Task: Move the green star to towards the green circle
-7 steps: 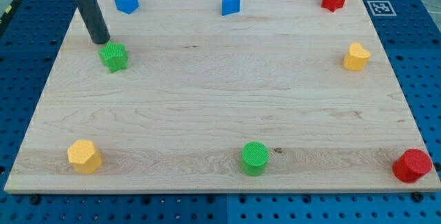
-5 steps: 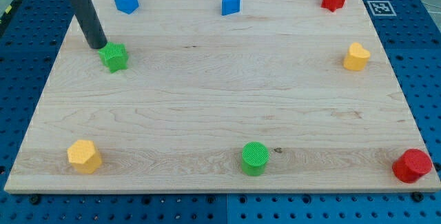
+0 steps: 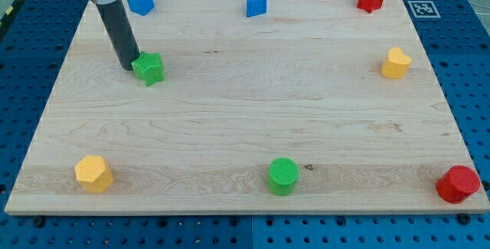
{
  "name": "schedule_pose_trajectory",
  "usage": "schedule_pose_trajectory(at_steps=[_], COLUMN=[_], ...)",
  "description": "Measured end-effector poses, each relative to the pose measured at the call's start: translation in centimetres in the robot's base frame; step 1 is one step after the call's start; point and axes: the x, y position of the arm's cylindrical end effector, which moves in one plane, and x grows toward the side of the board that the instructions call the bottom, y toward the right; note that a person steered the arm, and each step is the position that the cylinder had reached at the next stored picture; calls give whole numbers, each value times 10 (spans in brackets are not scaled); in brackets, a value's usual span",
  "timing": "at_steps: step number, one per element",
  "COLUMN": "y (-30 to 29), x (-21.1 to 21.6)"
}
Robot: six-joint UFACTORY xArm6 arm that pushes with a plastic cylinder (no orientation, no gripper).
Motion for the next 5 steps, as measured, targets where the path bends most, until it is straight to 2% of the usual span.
schedule_pose_trajectory(at_steps=[5], y=[52], x=[0])
